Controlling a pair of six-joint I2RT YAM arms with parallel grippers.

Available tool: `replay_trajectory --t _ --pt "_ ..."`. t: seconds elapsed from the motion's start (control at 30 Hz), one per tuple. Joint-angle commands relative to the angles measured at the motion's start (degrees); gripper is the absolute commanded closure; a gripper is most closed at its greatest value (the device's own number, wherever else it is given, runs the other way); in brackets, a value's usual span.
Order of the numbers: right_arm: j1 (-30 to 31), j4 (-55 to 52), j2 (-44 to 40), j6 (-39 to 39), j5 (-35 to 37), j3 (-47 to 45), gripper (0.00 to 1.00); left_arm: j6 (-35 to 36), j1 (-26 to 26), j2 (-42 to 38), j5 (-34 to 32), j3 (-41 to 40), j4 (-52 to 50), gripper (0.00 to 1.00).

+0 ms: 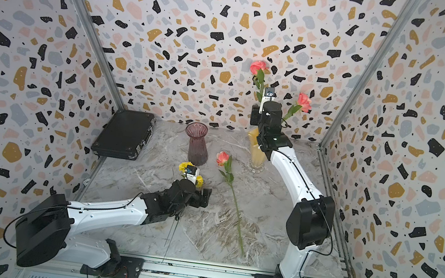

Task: Arrange the flowers in different vases according to their colors
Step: Insert the flower into the vase, then pick up the flower at the center of the board.

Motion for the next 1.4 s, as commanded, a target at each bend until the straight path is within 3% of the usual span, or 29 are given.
replay_trajectory --t 0.0,0.1,0.2,0.27,0.33,0.4,0.57,0.8,1.07,1.37 --pt "0.6 -4.6 -4.7 2.2 2.5 -3.0 0.41 -4.0 0.4 -3.6 -8.1 -0.7 -2.6 0.01" --pt "1.0 -4.9 -8.2 3.3 6.6 -7.4 0.38 -7.8 0.4 -7.6 -15.6 -3.5 -4.3 0.01" --pt "1.6 -7.9 -12.0 4.0 7.3 -11.1 0.37 -7.2 0.6 -11.4 -18.1 -7.9 1.5 0.01" --pt "1.9 -9.6 -15.0 9.0 8.3 -14.5 0.37 -6.4 0.6 -12.7 -19.3 -10.7 6.2 0.01" --pt "1.9 -17.6 -16.7 16.0 7.4 -14.7 0.39 -6.3 0.6 -13.4 -20.7 -12.5 9.4 0.01" --pt "2.6 -27.4 -15.7 17.8 2.5 -12.3 0.41 -5.6 0.6 -13.7 -20.7 -13.5 11.3 0.01" --pt "7.2 -32.4 -13.2 14.3 -7.9 -19.4 0.43 -3.4 0.5 -12.6 -15.8 -13.0 13.4 0.01" --pt "13.7 -28.9 -8.3 10.3 -10.1 -30.4 0.44 -1.5 0.5 -9.4 -8.6 -11.1 14.3 0.01" --pt "13.9 -9.2 -8.4 8.6 -15.4 -42.2 0.50 -0.6 0.5 -5.8 0.7 -9.6 16.5 0.01" --pt "14.0 -13.0 -3.5 8.0 -13.7 -39.5 0.57 -3.9 0.5 1.1 9.0 -6.5 16.7 0.01"
